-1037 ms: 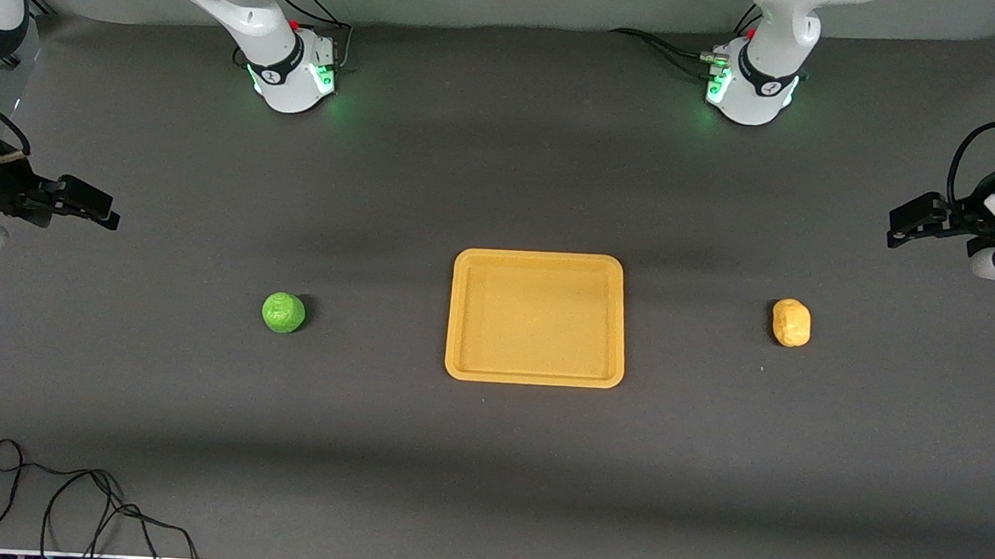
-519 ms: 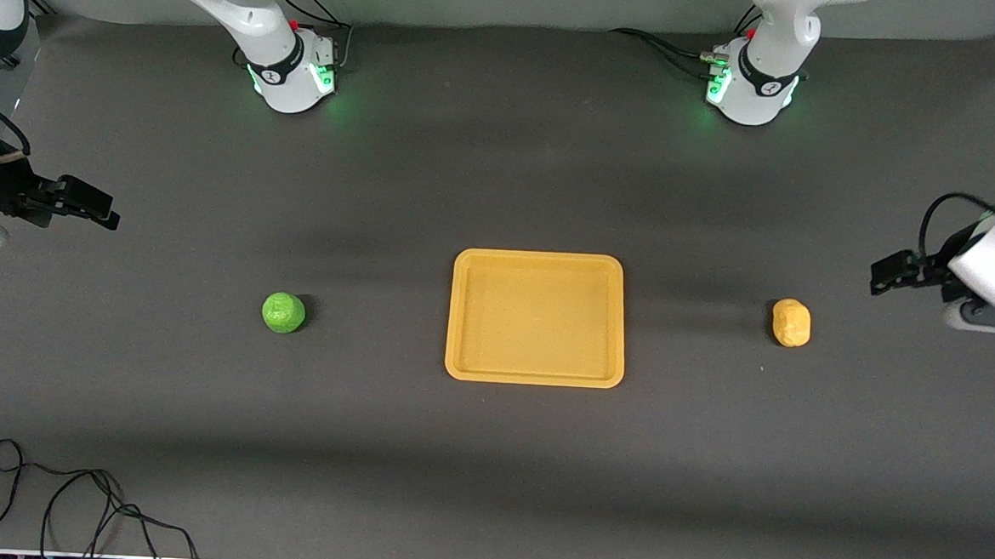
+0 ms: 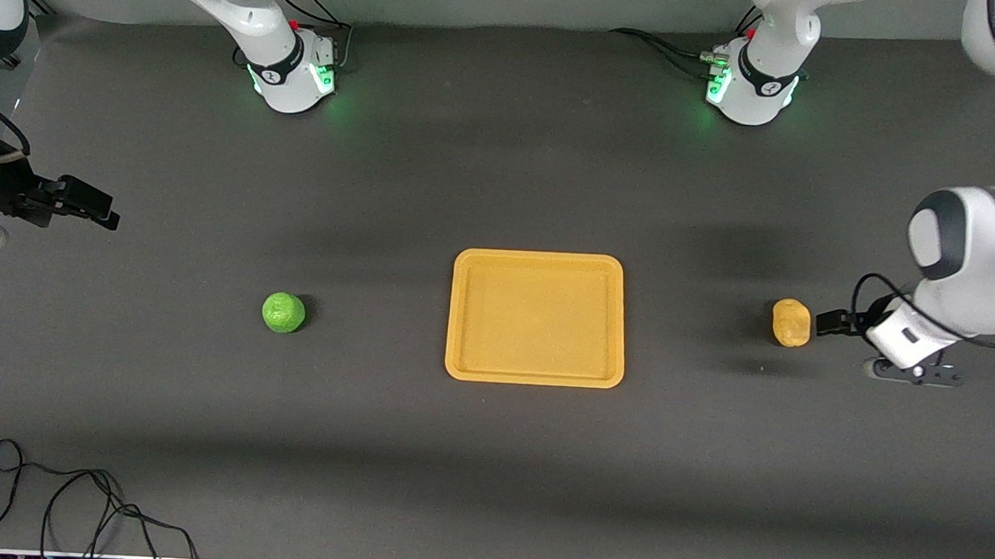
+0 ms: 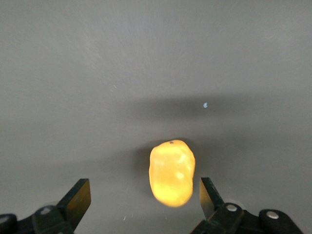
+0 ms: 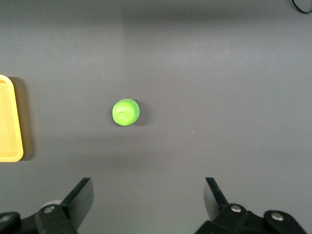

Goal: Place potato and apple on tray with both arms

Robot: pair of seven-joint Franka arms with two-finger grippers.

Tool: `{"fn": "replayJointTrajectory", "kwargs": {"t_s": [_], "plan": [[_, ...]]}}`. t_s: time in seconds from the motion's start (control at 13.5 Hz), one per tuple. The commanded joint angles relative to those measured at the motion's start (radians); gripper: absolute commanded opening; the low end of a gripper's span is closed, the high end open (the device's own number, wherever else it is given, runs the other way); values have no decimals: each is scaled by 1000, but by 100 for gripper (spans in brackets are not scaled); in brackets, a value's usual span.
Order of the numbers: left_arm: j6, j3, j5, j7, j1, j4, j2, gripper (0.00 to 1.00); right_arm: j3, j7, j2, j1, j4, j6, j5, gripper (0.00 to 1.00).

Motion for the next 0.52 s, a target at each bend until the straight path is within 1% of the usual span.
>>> {"fn": "replayJointTrajectory", "kwargs": {"t_s": [0.0,0.07,0.22,0.3,0.37,0.44], "plan": [[125,-5,9,21,6,-90,42,100,8,-4,-2,-7,10,-11,-15,100],[126,-5,9,28,5,-90,71,99,8,-5,-2,-7,10,-12,-15,100],[119,-6,9,35,-6,-92,78,98,13,-5,-2,-5,10,-12,-15,100],[106,-6,9,36,-9,-102,73,93,14,-5,-1,-4,10,-12,-14,100],[102,-9,9,33,-10,-104,68,81,14,-5,-1,-2,10,-8,-9,100],[102,-11,9,32,-12,-104,70,52,14,-4,1,17,10,-3,-11,100]]}}
